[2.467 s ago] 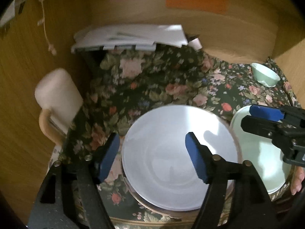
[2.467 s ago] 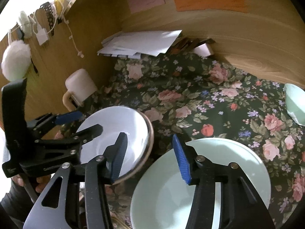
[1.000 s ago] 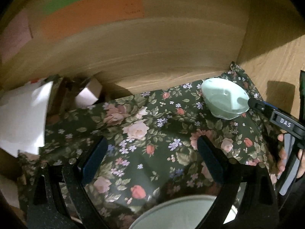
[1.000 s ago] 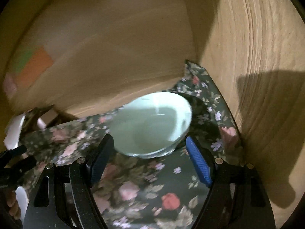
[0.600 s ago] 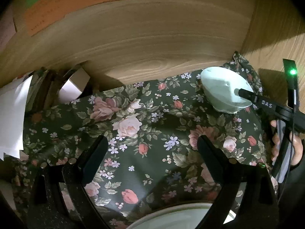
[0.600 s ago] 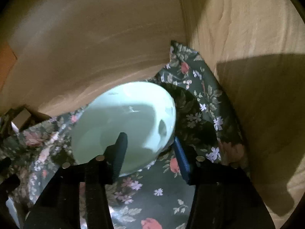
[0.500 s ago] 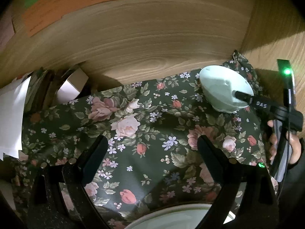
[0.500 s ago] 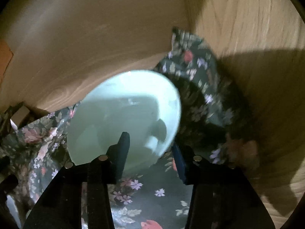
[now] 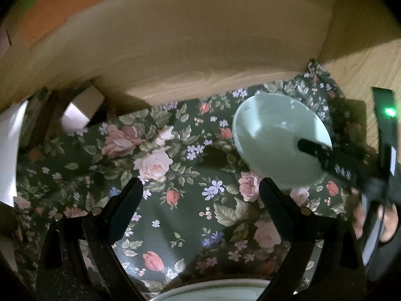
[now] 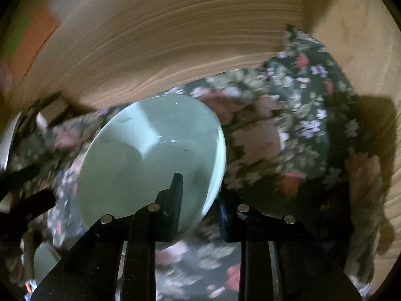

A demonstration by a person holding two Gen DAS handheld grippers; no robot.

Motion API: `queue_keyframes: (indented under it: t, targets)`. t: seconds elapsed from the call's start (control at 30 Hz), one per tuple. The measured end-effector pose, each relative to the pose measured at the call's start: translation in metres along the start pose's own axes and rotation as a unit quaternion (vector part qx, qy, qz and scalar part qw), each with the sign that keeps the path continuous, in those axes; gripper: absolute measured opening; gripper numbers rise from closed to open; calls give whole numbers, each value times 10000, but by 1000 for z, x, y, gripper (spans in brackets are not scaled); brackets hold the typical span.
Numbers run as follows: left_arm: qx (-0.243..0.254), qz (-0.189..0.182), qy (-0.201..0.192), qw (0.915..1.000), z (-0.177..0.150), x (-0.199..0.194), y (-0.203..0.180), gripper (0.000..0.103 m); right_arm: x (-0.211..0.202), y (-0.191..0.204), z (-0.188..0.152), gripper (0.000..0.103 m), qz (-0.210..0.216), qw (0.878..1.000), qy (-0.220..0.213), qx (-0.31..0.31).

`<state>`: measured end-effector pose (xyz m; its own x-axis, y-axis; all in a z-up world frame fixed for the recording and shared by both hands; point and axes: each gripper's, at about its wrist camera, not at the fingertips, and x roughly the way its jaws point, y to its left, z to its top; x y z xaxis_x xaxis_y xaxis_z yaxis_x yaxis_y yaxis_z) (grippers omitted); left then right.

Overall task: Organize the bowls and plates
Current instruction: 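Grasp the mint bowl rim with the right tool while the left tool grips it too, then lift the mint bowl off the tablecloth with both tools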

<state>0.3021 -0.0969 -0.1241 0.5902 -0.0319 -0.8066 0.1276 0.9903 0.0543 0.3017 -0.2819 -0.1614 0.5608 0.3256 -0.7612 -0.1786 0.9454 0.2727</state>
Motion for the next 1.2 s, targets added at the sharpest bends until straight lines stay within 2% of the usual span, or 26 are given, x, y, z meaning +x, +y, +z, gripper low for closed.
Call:
queue_keyframes:
  t: [0.07,0.23,0.37,0.47,0.53,0.63,0.77,0.97,1.2]
  targets:
    - [-21,11,182,9998,0,10,0,84,-3,8,-6,21,82,9998,40,-176]
    - [-212,-45,540,9983,-1,31,2,73,-4,18,-11,22,329,9990,177,-256]
    - [-206,-7,711,9973,-3,43,1,53,-6,19,-14,24,363,9991,81,-221]
    - [-187,-113,888,9958,-4,51,0,40,-6,15,-13,24,361,9991,14,-229]
    - [-191,-206,905,9955,-4,52,-1,35,-5,17,-14,24,366,9990,-19,-253]
    - [-88,-308,885,9956,-4,52,-8,18,-1,21,-14,21,288,9990,-35,-343]
    - [28,-164,795,9967,-5,48,-15,18,0,20,-14,19,231,9991,-68,-351]
    - [-22,-199,759,9969,-7,39,-11,18,-9,25,-15,19,245,9988,-177,-385]
    - [-193,-237,407,9987,-6,6,-3,18,-39,37,-13,19,389,9969,-532,-440]
